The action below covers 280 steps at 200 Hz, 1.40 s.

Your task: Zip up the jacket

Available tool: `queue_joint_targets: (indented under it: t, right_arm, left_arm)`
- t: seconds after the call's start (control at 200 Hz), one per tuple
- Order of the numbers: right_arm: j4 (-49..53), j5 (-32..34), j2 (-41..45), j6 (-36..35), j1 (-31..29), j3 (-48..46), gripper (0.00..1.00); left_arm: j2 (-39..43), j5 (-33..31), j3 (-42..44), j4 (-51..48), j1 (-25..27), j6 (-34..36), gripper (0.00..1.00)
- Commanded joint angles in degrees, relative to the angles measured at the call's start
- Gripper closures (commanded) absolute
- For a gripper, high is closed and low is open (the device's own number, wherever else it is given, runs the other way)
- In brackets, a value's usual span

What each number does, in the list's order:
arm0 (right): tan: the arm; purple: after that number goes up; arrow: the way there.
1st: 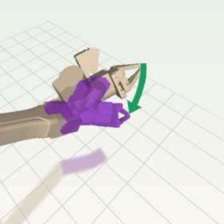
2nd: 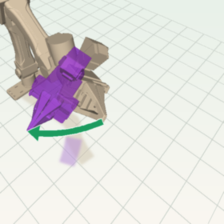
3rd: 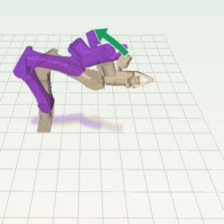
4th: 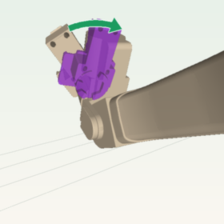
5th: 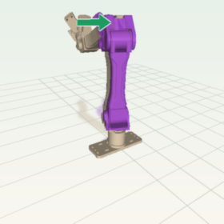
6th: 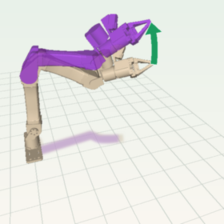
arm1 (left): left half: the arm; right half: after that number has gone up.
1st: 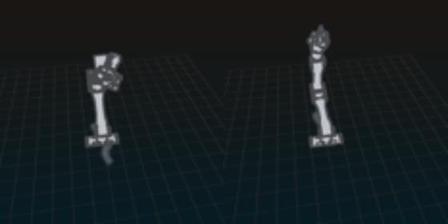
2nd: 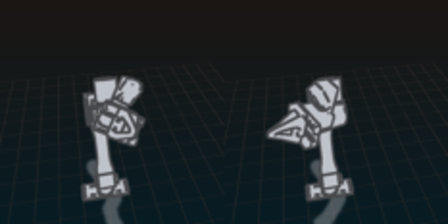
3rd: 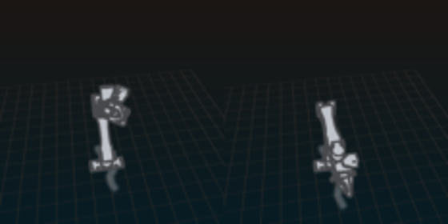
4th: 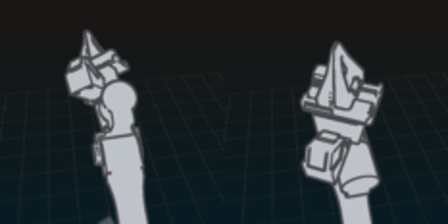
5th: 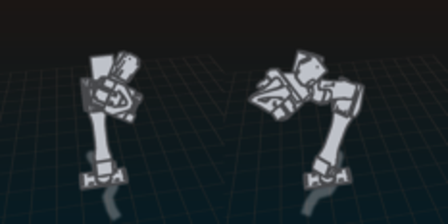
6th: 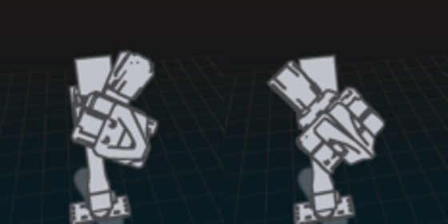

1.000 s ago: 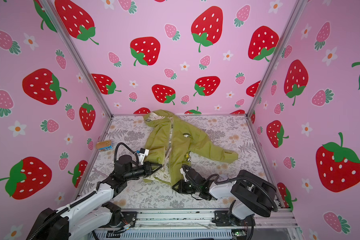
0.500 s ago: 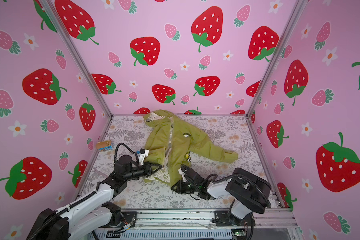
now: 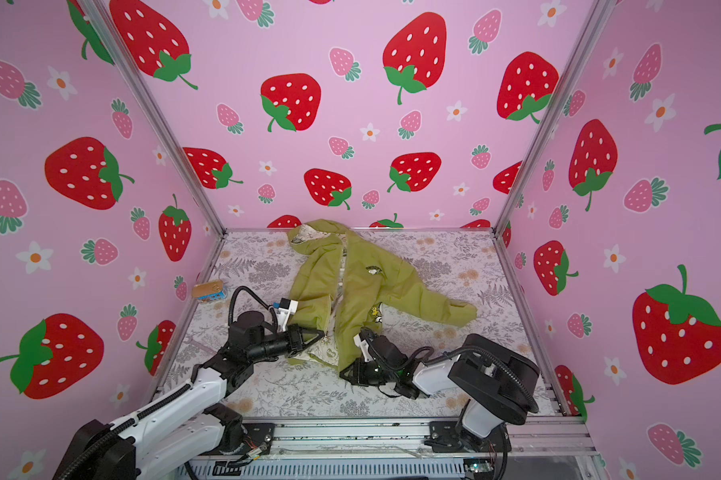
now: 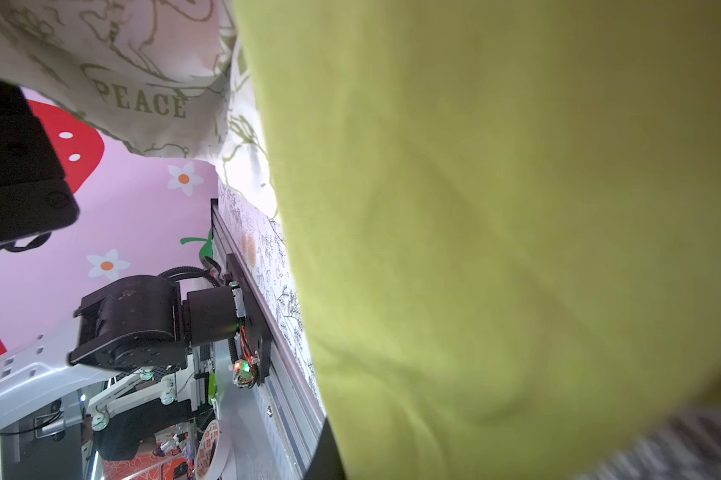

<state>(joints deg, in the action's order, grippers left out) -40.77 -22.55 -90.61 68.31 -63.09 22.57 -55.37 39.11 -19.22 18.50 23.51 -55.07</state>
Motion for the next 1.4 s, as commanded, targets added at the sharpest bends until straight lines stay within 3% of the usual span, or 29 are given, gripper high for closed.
queue_joint_targets:
  t: [0.0, 0.12, 0.22, 0.365, 0.445, 0.58, 0.7, 0.775, 0.905, 1.12, 1.285, 1.396]
  right_arm:
    - [-2.1, -1.0, 1.1, -0.1, 0.6, 1.2, 1.0]
    - [0.7, -0.9, 4.3, -1.7, 2.0, 1.9, 1.0]
    - [10.5, 1.6, 7.2, -5.7, 3.3, 5.1, 1.0]
    - [40.0, 16.8, 7.8, -14.6, 4.0, 18.3, 1.0]
    - [51.7, 27.3, 6.9, -15.8, 4.5, 24.6, 1.0]
    - [55.8, 34.4, 8.1, -17.2, 6.2, 27.8, 1.0]
    - [51.2, 35.9, 11.3, -21.3, 7.2, 26.8, 1.0]
    - [49.2, 35.9, 13.4, -20.0, 8.4, 25.9, 1.0]
    - [40.5, 23.6, 16.1, -23.7, 11.8, 23.7, 1.0]
    - [5.9, 6.6, 22.3, -19.1, 14.6, 13.4, 1.0]
    - [-7.7, 0.5, 20.8, -16.0, 15.7, 13.8, 1.0]
    - [-14.4, 1.5, 19.7, -13.5, 15.6, 13.4, 1.0]
  left_arm:
    - [1.1, -1.2, -2.2, -4.0, -0.3, 2.0, 1.0]
    - [1.9, -2.1, -5.1, -8.0, -0.4, 4.2, 1.0]
    - [2.1, -3.2, -8.1, -11.5, -0.5, 6.4, 1.0]
    - [0.0, -14.6, -16.6, -26.2, -0.5, 9.9, 1.0]
    - [-1.3, -15.4, -18.2, -25.2, -0.4, 13.1, 1.0]
    - [-1.1, -18.1, -16.0, -19.0, -0.4, 14.5, 1.0]
    - [0.5, -18.7, -15.3, -14.9, -0.4, 15.5, 1.0]
    - [1.4, -18.3, -14.9, -13.5, -0.4, 14.4, 1.0]
    - [0.9, -12.8, -13.5, -6.8, -0.5, 12.2, 1.0]
    - [-3.4, -0.4, -11.3, 11.4, -0.6, 6.4, 1.0]
    - [-5.1, 2.7, -11.5, 20.8, -0.5, 2.3, 1.0]
    - [-5.9, 2.1, -11.0, 26.1, -0.5, -0.6, 1.0]
